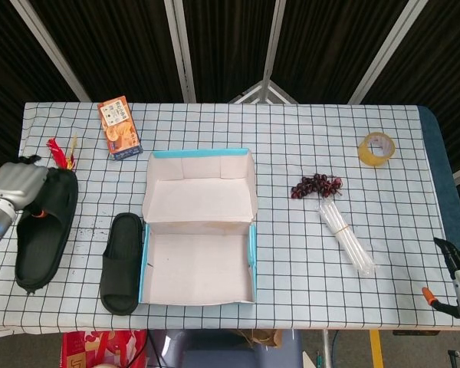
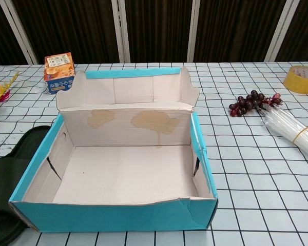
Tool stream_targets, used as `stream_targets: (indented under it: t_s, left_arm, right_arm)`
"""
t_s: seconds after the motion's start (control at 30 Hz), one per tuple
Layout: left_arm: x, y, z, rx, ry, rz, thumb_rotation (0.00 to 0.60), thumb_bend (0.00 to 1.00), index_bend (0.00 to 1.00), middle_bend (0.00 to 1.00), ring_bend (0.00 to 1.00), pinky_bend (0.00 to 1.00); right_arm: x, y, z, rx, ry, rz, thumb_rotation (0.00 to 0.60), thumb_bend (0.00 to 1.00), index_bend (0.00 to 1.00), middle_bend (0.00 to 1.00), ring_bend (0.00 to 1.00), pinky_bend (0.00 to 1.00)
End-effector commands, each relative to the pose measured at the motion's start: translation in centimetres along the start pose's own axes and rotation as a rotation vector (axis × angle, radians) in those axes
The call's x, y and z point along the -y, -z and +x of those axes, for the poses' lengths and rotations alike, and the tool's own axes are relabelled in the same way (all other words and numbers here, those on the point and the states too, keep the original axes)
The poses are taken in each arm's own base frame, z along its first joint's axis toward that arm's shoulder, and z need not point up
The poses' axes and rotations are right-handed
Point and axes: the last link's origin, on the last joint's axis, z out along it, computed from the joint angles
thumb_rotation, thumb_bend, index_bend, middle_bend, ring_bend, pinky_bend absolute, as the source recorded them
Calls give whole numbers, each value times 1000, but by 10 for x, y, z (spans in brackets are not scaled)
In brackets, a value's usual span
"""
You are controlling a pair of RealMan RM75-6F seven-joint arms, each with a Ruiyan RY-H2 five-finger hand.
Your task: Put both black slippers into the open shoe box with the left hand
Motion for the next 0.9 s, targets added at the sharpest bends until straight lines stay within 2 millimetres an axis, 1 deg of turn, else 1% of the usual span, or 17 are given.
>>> stream_targets:
  t_s: [0.03, 0.13, 0.17, 0.23, 0.27, 0.33, 0.43, 0.57, 0.67, 0.8, 0.9]
  left_arm:
    - [-5, 35, 30, -255, -142, -47, 600, 369, 474, 500, 73, 98]
    - [-22, 49, 39, -451, -268, -117, 600, 365, 490, 507, 74, 99]
    - [-32, 53, 43, -531, -324, -156, 600, 364, 495, 514, 78, 101]
    - [-50, 59, 46, -658, -396, -229, 600, 364, 504, 522, 86, 105]
    - [-60, 62, 47, -719, -430, -270, 600, 364, 505, 522, 89, 107]
    - [-86, 67, 46, -865, -516, -381, 600, 364, 504, 522, 89, 107]
    - [-118, 69, 42, -980, -604, -498, 600, 364, 503, 522, 89, 107]
    - [-158, 67, 36, -1076, -699, -636, 600, 364, 504, 527, 89, 107]
    - [-181, 66, 28, -1115, -735, -733, 600, 364, 511, 535, 89, 107]
    - [-199, 62, 17, -1129, -757, -818, 600, 364, 514, 539, 89, 107]
    - [-208, 57, 7, -1087, -708, -856, 600, 364, 514, 538, 90, 113]
  right_arm:
    - [0, 0, 1, 1, -9, 4, 600, 306, 31, 113, 184, 127]
    - [0, 0, 3, -5, -17, 9, 600, 307, 31, 113, 184, 127]
    - [-6, 10, -8, 20, -57, -26, 600, 306, 31, 113, 184, 127]
    - [2, 9, -3, -11, -60, 4, 600, 307, 31, 113, 183, 127]
    - [2, 9, -2, -11, -57, 2, 600, 307, 31, 113, 183, 127]
    - [1, 10, 0, -10, -53, -2, 600, 306, 31, 113, 184, 127]
    - [-1, 10, 2, -14, -51, 0, 600, 306, 31, 113, 184, 127]
    - [-4, 10, 3, -18, -51, 0, 600, 307, 31, 113, 184, 127]
    - [-7, 9, 4, -20, -56, -7, 600, 306, 31, 113, 183, 127]
    - [-9, 9, 6, -23, -58, -14, 600, 306, 31, 113, 184, 127]
    - [-10, 9, 6, -23, -58, -14, 600, 307, 31, 113, 183, 127]
